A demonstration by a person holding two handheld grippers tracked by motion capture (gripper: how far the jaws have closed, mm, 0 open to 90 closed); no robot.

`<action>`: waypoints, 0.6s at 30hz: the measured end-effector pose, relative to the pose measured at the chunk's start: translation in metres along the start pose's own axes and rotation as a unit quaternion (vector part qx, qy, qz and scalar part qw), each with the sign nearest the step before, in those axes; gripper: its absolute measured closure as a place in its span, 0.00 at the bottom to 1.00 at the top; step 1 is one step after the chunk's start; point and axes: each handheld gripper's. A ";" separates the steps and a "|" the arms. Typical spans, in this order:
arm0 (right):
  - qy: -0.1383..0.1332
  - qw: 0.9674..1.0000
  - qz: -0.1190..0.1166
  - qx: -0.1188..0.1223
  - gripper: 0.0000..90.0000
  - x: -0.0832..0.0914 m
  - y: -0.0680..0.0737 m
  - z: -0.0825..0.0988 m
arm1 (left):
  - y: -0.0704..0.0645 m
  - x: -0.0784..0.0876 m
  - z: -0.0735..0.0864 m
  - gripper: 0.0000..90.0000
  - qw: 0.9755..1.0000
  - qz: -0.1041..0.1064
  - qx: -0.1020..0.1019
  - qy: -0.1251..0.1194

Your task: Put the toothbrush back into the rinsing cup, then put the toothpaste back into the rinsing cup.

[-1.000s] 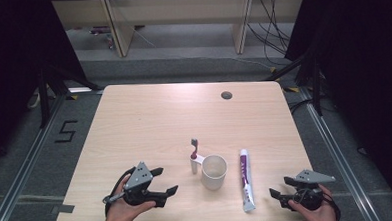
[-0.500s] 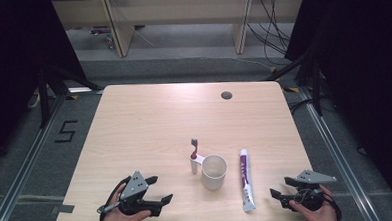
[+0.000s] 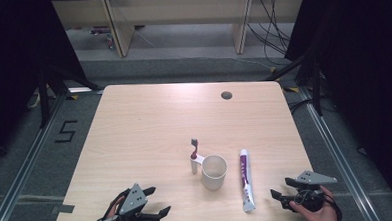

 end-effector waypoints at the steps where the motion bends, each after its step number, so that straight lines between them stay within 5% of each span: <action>1: 0.001 1.000 0.000 0.000 0.28 0.000 0.000 0.000 | -0.002 0.001 0.001 0.24 1.000 0.002 0.002 0.005; 4: -0.001 1.000 0.002 -0.004 0.28 0.000 0.001 0.001 | -0.006 0.001 0.004 0.25 1.000 0.002 0.006 0.005; 6: -0.001 1.000 0.001 0.003 0.28 0.001 0.001 0.000 | -0.004 0.003 0.005 0.24 1.000 -0.002 -0.010 0.018; 9: 0.001 1.000 0.001 0.002 0.28 0.001 0.001 0.000 | -0.006 0.001 0.006 0.24 1.000 -0.003 0.005 0.010; 14: -0.002 1.000 0.001 0.008 0.28 0.004 0.003 0.000 | -0.003 -0.001 0.007 0.24 1.000 -0.005 0.001 0.016; 16: -0.002 1.000 -0.004 -0.011 0.28 0.005 0.008 -0.001 | -0.004 -0.002 0.008 0.24 1.000 -0.006 0.001 0.014; 18: -0.013 1.000 -0.004 0.010 0.28 0.005 0.009 -0.003 | -0.004 -0.001 0.007 0.25 1.000 -0.005 -0.003 0.019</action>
Point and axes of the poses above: each handheld gripper's, and its own axes: x roughly backward along the jaws, z roughly out of its underside, y roughly to its left, and after that the axes turned 9 degrees about -x, right-handed
